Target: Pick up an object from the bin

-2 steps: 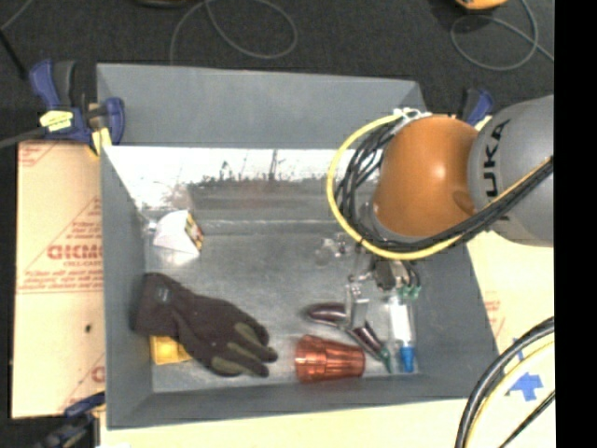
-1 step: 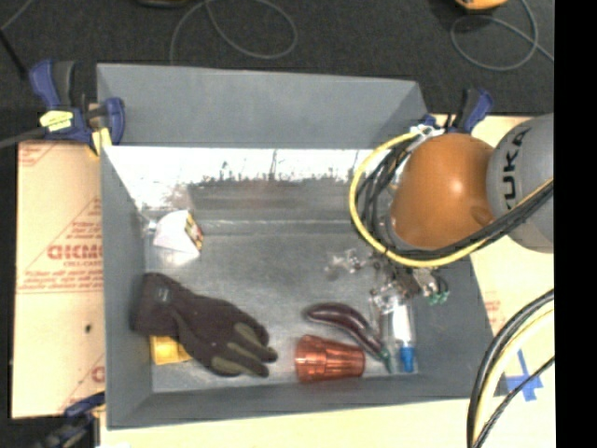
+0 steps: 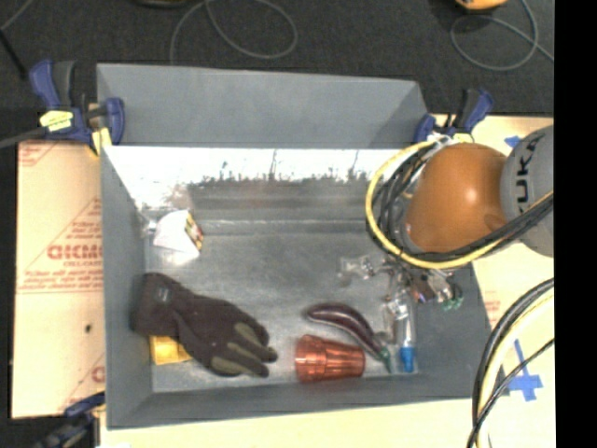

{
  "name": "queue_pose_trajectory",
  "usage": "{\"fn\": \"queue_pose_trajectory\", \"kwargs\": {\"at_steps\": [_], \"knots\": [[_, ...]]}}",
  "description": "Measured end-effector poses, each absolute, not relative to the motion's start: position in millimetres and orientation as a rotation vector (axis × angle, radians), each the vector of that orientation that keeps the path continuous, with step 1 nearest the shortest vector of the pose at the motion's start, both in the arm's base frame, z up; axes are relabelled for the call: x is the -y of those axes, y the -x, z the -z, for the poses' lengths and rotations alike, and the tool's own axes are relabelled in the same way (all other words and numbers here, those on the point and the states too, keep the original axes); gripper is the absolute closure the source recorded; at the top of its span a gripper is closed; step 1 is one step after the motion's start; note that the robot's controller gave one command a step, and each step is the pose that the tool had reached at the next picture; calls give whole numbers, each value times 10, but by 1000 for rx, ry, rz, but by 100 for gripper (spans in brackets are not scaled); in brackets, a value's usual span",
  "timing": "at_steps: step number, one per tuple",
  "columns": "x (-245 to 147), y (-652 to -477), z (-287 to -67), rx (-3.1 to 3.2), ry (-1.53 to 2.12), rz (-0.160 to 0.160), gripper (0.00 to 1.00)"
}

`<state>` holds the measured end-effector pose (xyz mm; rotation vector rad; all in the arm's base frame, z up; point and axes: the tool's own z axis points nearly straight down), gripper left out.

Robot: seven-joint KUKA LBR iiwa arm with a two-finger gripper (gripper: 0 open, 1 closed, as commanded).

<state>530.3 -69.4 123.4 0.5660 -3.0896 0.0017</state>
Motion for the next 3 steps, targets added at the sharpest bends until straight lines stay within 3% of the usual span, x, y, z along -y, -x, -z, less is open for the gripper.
{"fn": "queue_pose_trajectory", "kwargs": {"at_steps": [1, 2, 3], "knots": [[608, -5190, -1123, 3085, -626, -3, 0], [480, -5323, -702, 2984, -992, -1, 100], [480, -5323, -702, 2984, -991, 0, 100]]}}
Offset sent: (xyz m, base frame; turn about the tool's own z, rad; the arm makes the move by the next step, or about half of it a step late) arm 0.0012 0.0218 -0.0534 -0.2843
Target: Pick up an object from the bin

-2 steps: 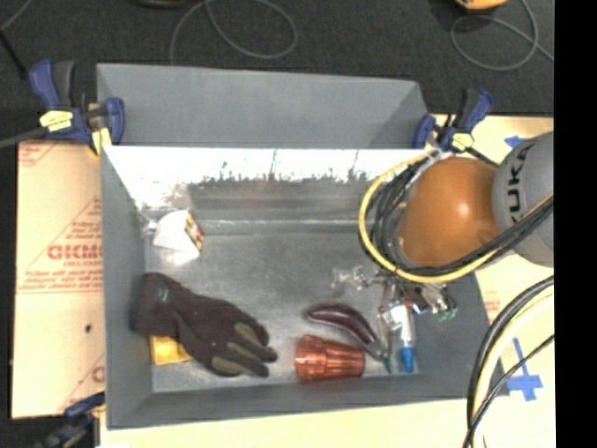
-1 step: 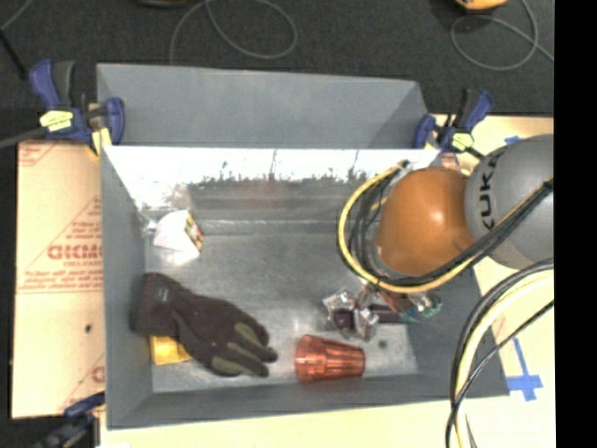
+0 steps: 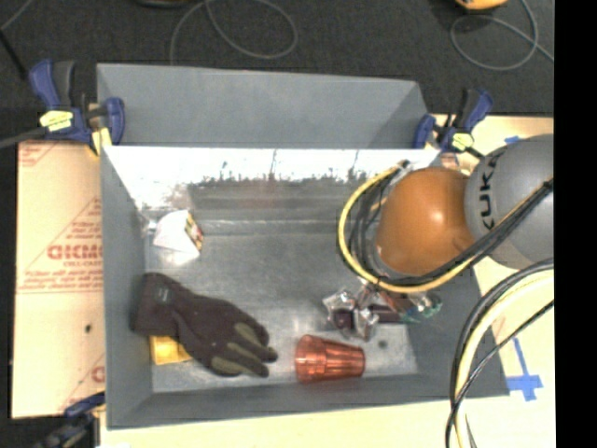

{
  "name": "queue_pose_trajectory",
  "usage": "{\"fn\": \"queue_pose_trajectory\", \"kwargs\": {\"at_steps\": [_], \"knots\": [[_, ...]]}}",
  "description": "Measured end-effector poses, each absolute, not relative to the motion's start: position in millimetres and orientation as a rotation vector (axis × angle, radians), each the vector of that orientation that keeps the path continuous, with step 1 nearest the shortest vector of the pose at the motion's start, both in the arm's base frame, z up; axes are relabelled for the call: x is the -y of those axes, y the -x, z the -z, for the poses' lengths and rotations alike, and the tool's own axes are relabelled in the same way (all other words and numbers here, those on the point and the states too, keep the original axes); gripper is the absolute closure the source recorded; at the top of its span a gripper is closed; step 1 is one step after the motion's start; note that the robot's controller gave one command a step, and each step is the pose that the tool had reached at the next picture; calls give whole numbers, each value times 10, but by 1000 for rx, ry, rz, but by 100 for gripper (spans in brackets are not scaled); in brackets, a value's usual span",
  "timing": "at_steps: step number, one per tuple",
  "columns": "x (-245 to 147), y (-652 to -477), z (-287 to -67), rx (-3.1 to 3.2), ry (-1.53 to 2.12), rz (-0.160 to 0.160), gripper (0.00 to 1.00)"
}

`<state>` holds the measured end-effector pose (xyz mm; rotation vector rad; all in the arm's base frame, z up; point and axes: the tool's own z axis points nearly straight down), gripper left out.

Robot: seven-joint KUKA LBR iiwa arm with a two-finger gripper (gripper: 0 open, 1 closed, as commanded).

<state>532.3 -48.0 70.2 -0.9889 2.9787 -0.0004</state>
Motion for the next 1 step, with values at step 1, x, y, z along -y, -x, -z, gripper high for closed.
{"fn": "queue_pose_trajectory", "kwargs": {"at_steps": [1], "knots": [[386, -5293, -2058, -2956, 1044, 1, 100]]}}
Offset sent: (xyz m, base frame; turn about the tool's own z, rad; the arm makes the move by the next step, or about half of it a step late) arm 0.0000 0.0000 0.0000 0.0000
